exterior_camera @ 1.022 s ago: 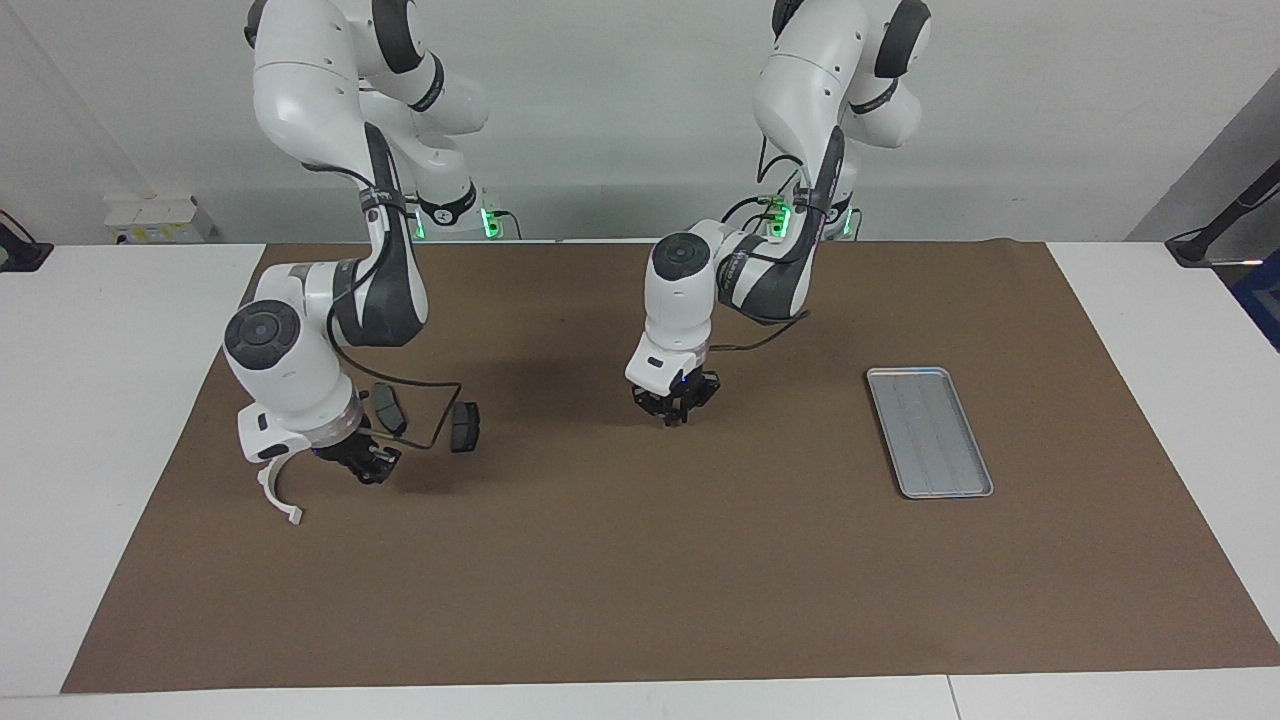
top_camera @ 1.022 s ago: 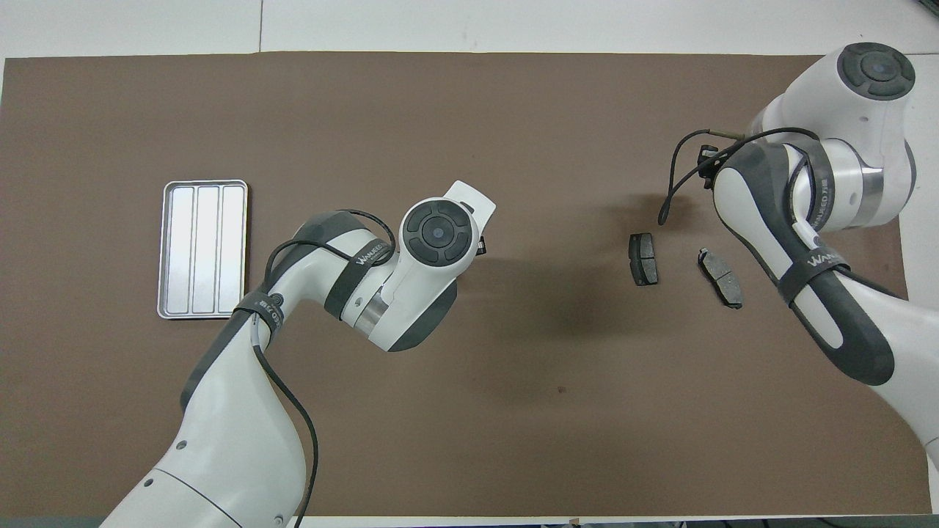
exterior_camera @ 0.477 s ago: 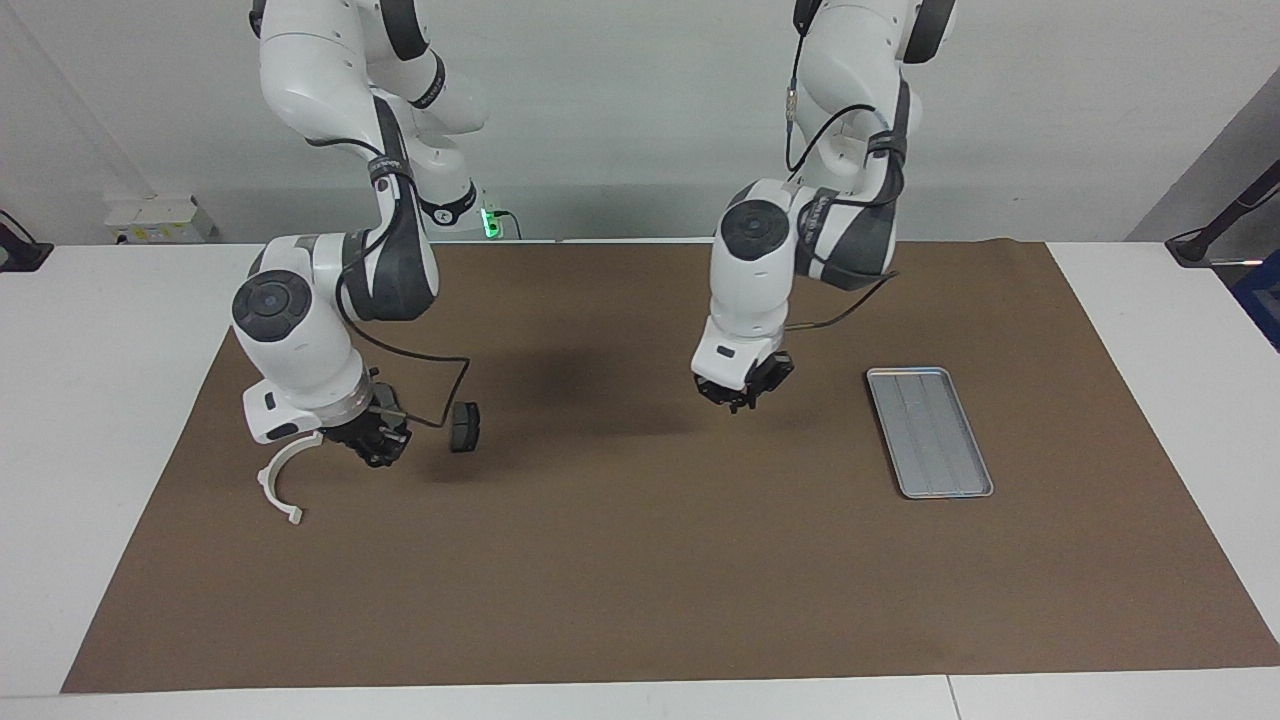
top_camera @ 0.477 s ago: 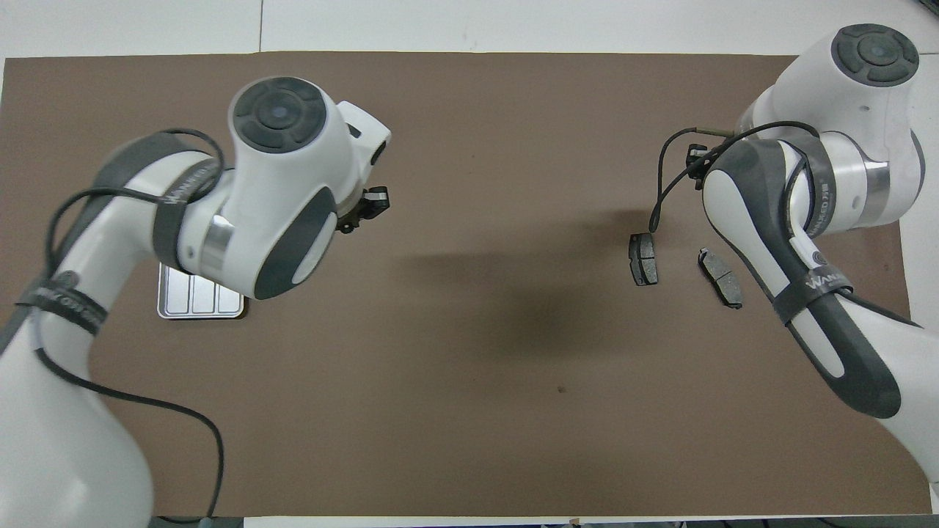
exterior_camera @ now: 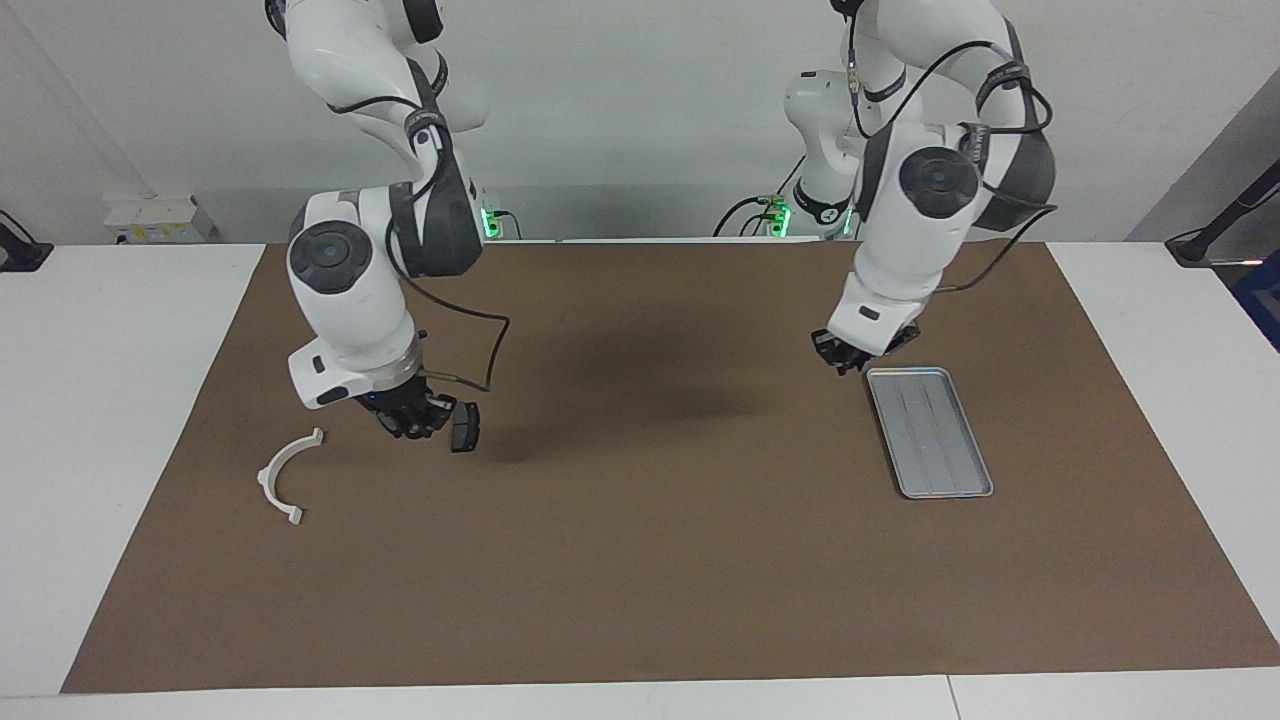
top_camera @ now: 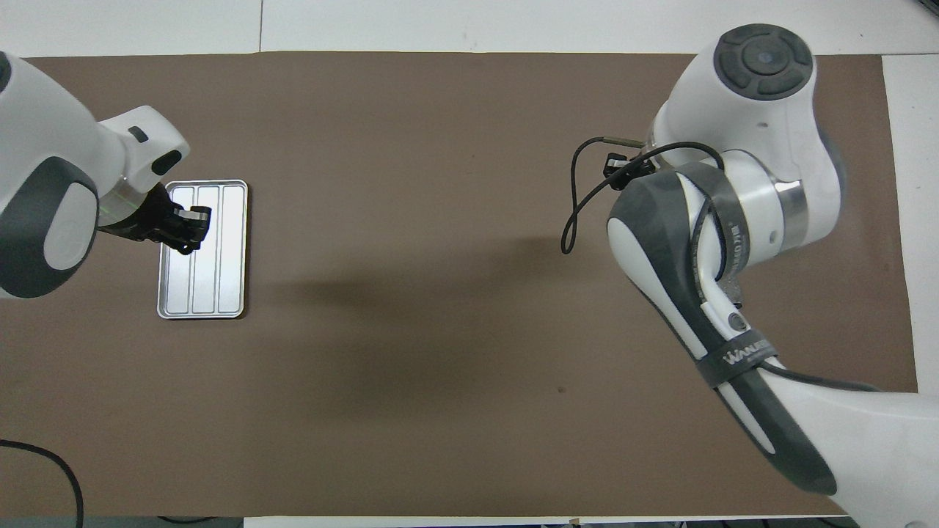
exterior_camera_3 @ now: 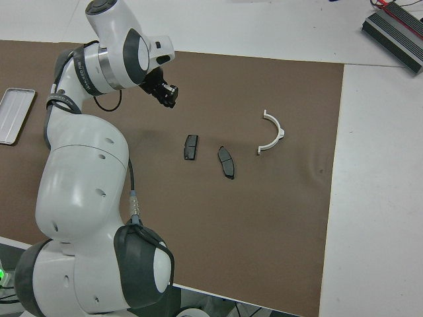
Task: Pick bearing gear from pile to tray
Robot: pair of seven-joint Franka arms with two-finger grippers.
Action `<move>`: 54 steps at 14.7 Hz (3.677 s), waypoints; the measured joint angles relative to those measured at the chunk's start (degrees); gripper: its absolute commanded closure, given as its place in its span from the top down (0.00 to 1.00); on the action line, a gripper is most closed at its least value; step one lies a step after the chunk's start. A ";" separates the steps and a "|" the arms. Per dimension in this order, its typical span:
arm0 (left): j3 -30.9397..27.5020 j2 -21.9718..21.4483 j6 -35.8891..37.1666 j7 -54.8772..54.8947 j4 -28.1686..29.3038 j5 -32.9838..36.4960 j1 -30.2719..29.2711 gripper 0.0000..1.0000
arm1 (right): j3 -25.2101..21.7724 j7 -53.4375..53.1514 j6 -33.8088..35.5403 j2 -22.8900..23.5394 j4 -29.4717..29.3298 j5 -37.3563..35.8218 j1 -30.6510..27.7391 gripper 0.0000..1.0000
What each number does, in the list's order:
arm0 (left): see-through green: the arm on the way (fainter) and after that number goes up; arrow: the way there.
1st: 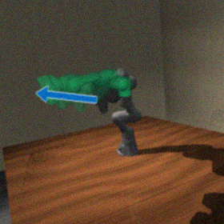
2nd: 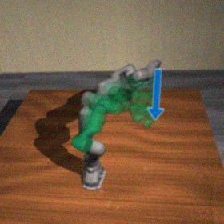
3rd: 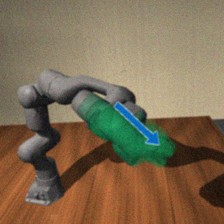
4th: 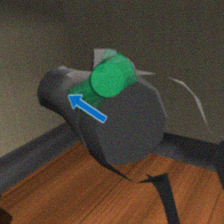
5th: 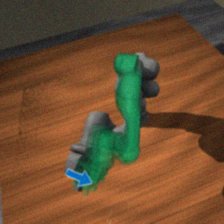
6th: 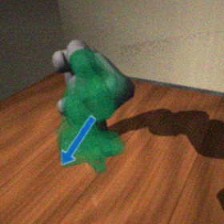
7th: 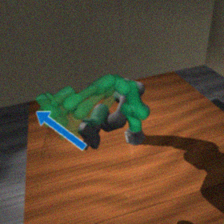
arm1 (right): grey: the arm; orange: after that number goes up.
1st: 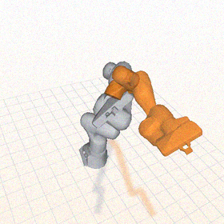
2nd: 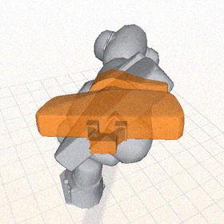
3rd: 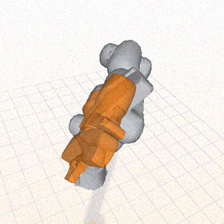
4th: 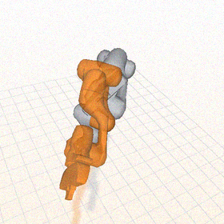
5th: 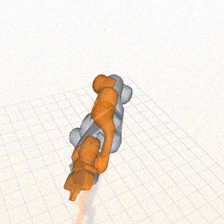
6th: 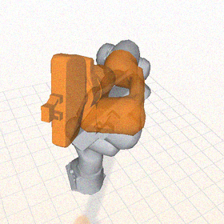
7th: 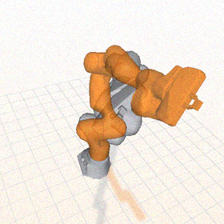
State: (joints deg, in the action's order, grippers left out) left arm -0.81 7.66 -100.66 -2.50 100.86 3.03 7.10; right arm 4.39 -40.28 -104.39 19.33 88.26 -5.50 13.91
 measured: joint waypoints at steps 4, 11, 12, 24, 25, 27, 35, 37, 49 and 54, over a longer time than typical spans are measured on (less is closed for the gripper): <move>0.08 -2.96 -13.76 2.93 11.55 -0.03 -2.86 0.00 | 1.89 -11.45 -3.03 0.11 0.01 2.32 5.84 0.00; 0.17 -7.06 -21.93 9.64 22.21 -0.03 -6.72 0.00 | 2.05 -21.93 -12.32 5.33 0.52 2.44 14.67 0.00; 0.33 -7.07 -22.67 9.64 22.72 -0.03 -6.71 0.00 | 2.05 -22.19 -13.00 6.50 0.58 2.44 15.27 0.00; 1.04 -4.40 -32.18 9.07 26.40 -1.12 -6.65 0.00 | 1.72 -24.99 -21.92 15.73 0.97 0.99 17.26 0.00; 1.05 -3.90 -32.97 9.06 26.44 -1.41 -6.65 0.00 | 1.72 -24.99 -22.73 15.74 1.47 0.94 17.30 0.00; 1.05 -3.09 -34.35 9.02 26.51 -2.22 -6.65 0.00 | 1.73 -24.99 -23.42 15.64 2.07 0.77 17.35 0.00; 1.05 -2.18 -38.45 8.48 28.27 -3.44 -6.65 0.00 | 1.73 -25.32 -23.72 15.63 2.21 0.68 17.33 1.00; 1.05 -1.76 -39.26 8.33 28.44 -3.54 -6.65 0.00 | 1.70 -26.68 -23.91 15.64 2.23 0.68 17.27 1.00; 1.04 -0.67 -40.13 8.12 28.46 -3.79 -6.65 0.00 | 0.82 -19.96 -19.60 11.62 -0.83 0.28 11.05 1.00; 1.05 0.00 -40.47 8.01 28.47 -3.80 -6.65 0.00 | 0.82 0.39 -12.49 5.90 -1.01 0.25 3.71 1.00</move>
State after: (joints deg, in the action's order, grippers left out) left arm 0.24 7.65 -141.13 5.51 129.33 -0.77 0.45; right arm 5.21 -39.89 -116.88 25.23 87.25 -5.25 17.61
